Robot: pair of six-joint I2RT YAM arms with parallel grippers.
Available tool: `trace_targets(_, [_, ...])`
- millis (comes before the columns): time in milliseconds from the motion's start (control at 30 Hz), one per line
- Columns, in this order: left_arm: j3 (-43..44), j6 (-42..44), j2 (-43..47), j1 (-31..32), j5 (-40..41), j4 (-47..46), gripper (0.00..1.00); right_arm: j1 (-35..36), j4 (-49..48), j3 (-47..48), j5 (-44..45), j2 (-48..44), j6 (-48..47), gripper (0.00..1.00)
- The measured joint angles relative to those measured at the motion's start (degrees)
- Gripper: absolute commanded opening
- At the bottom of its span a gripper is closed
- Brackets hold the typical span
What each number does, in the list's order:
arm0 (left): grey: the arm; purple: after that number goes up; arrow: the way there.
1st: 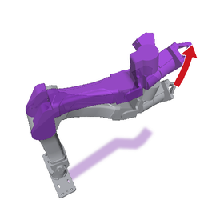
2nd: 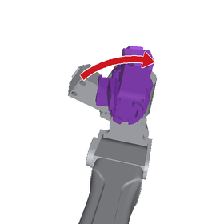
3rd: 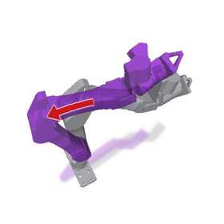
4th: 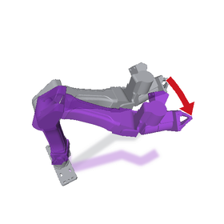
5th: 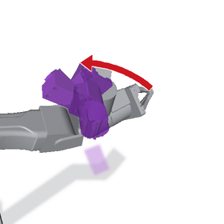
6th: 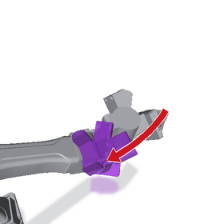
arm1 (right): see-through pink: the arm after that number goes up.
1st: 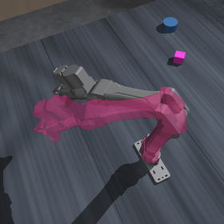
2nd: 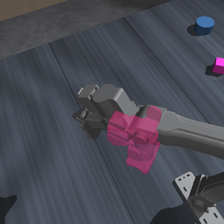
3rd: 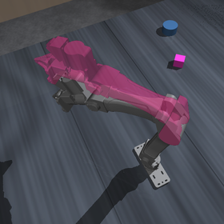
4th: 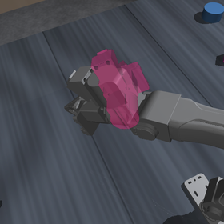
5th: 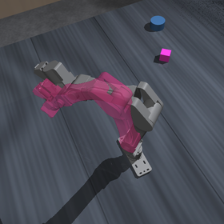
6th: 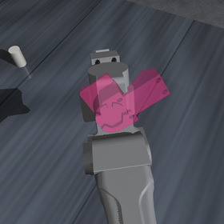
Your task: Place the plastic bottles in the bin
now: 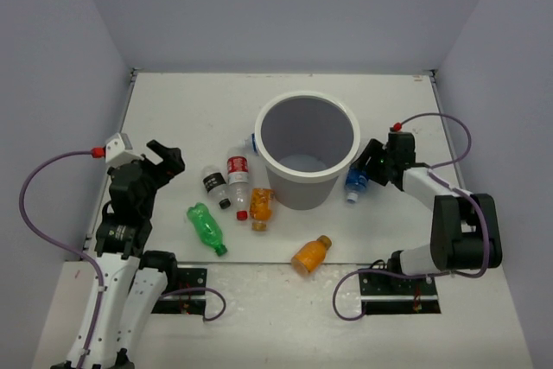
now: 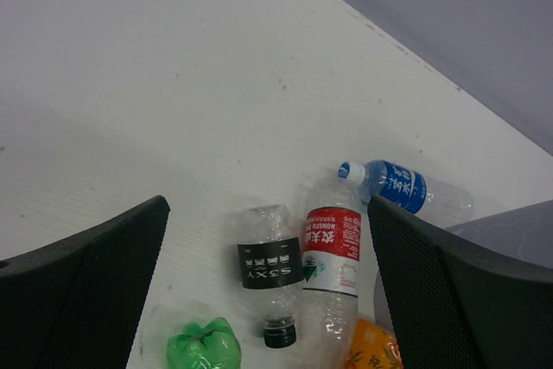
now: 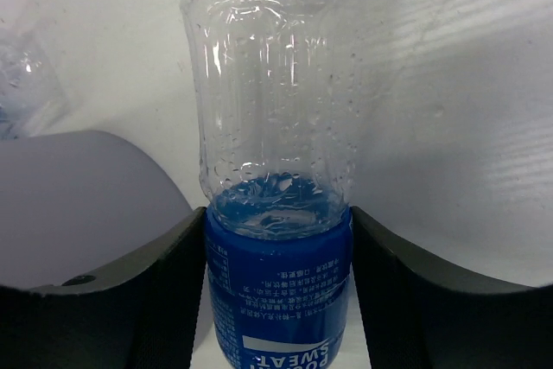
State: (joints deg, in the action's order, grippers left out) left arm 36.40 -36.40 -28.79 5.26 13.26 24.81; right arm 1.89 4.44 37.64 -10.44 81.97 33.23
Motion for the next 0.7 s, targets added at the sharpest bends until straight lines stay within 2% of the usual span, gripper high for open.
trace_targets(67, [-0.01, 0.00, -0.19, 0.00, -0.49, -0.20, 1.00, 0.02, -0.50, 1.05, -0.45, 0.99, 0.21, 0.16])
trace_targets(200, [-0.10, 0.02, -0.44, 0.00, -1.67, -0.50, 1.00, 0.14, 1.27, 2.56, 1.24, -0.86, -0.05, 0.09])
trace_targets(367, [-0.70, -0.03, -0.47, 0.00, -2.22, -1.15, 1.00, 0.29, 9.31, 5.98, 7.75, -14.65, -2.39, 0.09])
trace_targets(533, [-0.93, -0.45, -0.44, 0.00, -2.68, -1.43, 1.00, 0.35, 16.01, 17.23, 13.64, -31.30, -5.34, 0.09])
trace_targets(700, [-1.84, -0.52, -0.60, 0.00, -3.41, -1.63, 1.00, 2.65, 17.17, 29.82, 12.28, -36.53, -7.59, 0.12])
